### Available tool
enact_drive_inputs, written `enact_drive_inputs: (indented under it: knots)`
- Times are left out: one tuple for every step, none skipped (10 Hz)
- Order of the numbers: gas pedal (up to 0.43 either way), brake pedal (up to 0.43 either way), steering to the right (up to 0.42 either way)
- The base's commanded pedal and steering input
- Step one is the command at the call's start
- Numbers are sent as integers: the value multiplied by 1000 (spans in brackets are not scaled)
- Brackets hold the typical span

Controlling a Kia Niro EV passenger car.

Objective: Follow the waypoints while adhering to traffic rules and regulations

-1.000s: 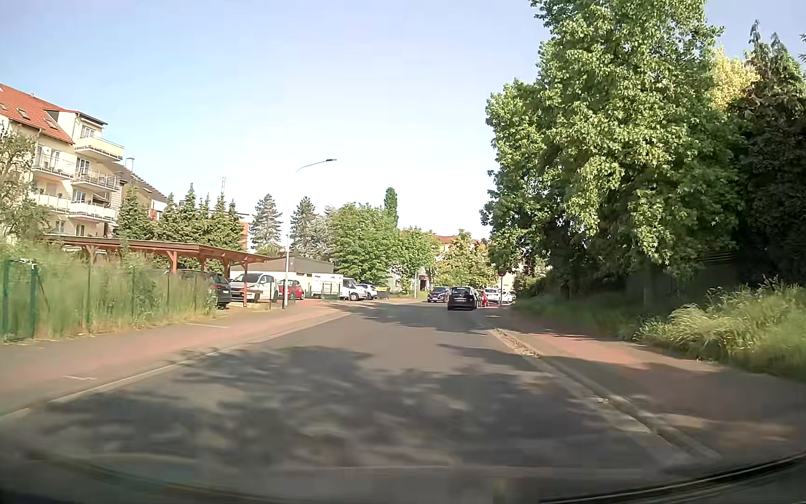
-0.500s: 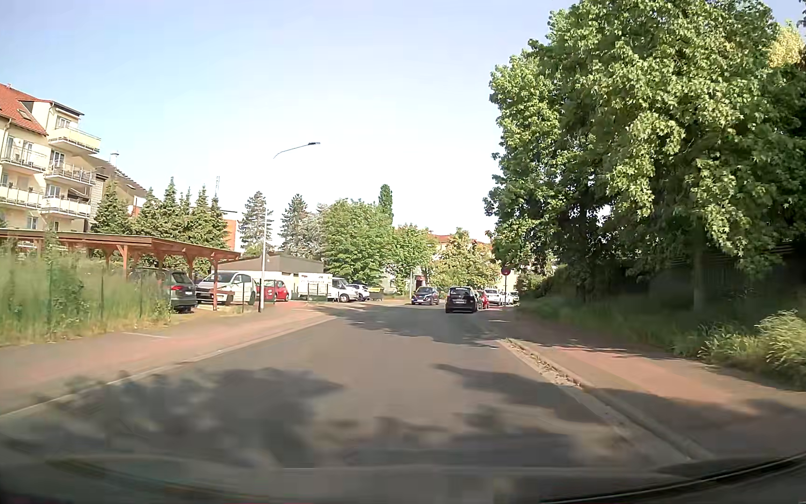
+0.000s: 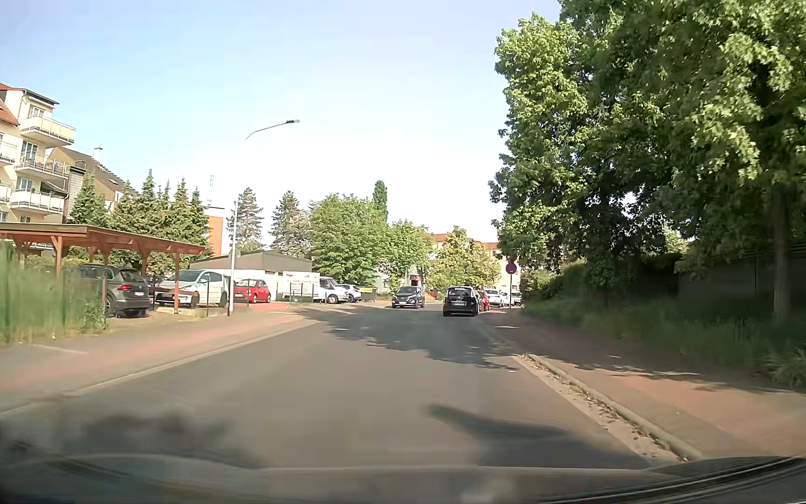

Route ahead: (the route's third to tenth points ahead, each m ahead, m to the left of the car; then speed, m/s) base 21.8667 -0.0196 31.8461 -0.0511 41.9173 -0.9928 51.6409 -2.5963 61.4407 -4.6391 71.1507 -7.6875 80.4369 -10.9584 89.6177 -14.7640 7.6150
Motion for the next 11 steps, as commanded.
enact_drive_inputs:
  knots:
    - [8,30,10]
    - [0,30,9]
    - [0,30,8]
    - [0,30,8]
    - [0,30,8]
    - [0,30,6]
    - [0,30,5]
    - [0,30,5]
    - [0,30,5]
    - [0,30,5]
    - [0,30,4]
